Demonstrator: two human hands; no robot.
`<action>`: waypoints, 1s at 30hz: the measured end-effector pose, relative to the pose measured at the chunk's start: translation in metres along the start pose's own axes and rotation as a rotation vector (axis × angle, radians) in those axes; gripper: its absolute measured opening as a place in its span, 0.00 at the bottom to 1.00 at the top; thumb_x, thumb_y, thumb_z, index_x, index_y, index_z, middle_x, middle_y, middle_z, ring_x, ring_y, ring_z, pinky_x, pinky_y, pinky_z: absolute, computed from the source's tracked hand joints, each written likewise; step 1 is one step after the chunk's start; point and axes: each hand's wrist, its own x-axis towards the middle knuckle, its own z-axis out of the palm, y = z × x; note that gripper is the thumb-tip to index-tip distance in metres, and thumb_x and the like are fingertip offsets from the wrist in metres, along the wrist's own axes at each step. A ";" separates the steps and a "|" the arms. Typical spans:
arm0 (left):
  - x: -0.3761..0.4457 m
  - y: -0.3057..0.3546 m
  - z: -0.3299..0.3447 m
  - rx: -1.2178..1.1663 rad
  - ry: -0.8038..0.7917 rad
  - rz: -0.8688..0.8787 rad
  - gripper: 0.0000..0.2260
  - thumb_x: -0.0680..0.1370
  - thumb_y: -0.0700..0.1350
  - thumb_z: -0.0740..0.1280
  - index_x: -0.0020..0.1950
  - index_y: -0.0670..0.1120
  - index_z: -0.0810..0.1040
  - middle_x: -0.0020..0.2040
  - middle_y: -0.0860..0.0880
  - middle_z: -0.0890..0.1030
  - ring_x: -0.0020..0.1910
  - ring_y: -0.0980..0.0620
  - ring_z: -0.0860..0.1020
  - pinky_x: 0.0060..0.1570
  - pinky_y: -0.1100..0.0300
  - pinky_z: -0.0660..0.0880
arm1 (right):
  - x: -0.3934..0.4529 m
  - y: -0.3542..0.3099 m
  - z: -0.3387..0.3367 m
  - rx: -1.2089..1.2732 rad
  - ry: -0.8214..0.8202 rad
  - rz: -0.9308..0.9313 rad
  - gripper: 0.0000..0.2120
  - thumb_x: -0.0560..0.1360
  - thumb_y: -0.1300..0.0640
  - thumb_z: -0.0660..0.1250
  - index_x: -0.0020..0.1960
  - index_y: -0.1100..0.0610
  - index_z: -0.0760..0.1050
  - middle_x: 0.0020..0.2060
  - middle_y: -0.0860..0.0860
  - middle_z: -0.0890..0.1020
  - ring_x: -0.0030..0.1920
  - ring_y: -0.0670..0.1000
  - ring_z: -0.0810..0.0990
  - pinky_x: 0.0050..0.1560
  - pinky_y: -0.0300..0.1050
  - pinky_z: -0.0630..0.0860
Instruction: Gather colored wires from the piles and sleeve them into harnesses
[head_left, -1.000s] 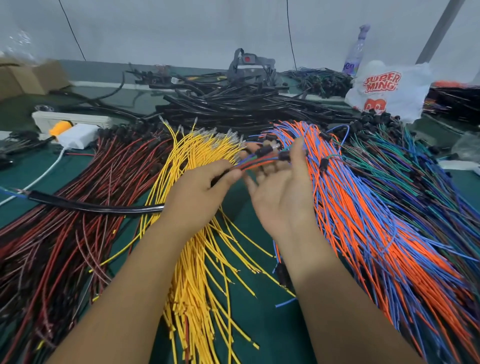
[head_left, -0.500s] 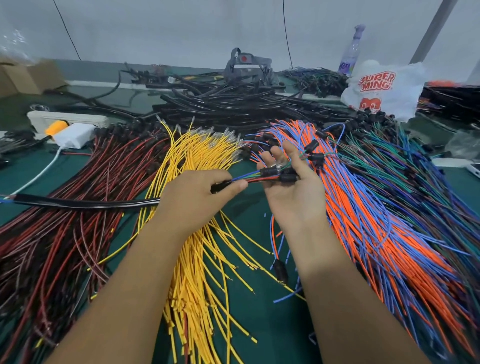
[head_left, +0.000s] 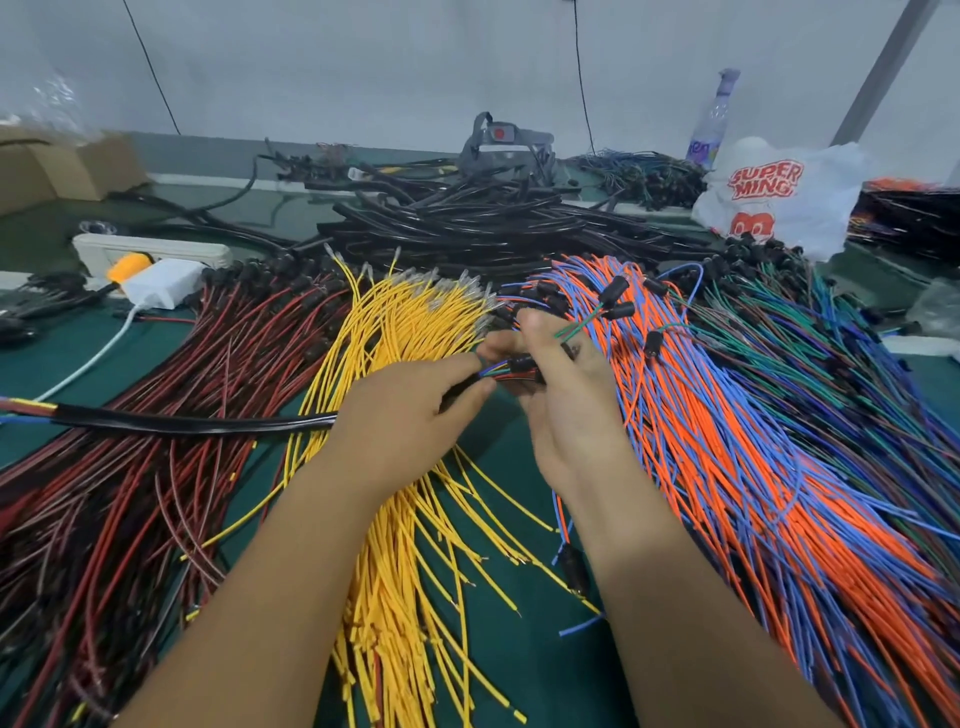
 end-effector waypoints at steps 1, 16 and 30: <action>0.000 0.000 0.000 0.010 -0.004 0.014 0.07 0.79 0.59 0.57 0.51 0.61 0.72 0.29 0.56 0.72 0.29 0.59 0.70 0.27 0.59 0.63 | 0.000 0.001 0.000 -0.051 0.011 -0.009 0.11 0.79 0.56 0.64 0.39 0.52 0.79 0.37 0.54 0.84 0.39 0.51 0.83 0.39 0.41 0.78; 0.003 0.003 0.008 0.159 0.082 0.107 0.16 0.79 0.54 0.52 0.62 0.49 0.71 0.37 0.54 0.77 0.31 0.54 0.69 0.25 0.63 0.57 | -0.007 0.013 0.006 -0.137 -0.047 0.109 0.05 0.79 0.50 0.64 0.45 0.43 0.76 0.43 0.51 0.81 0.43 0.48 0.79 0.48 0.46 0.77; -0.001 -0.003 -0.013 0.111 -0.013 -0.052 0.10 0.83 0.52 0.54 0.62 0.51 0.67 0.45 0.52 0.73 0.41 0.49 0.74 0.35 0.55 0.66 | 0.004 -0.016 0.012 -0.107 0.179 0.186 0.09 0.79 0.58 0.65 0.41 0.56 0.72 0.23 0.49 0.76 0.21 0.45 0.73 0.22 0.36 0.67</action>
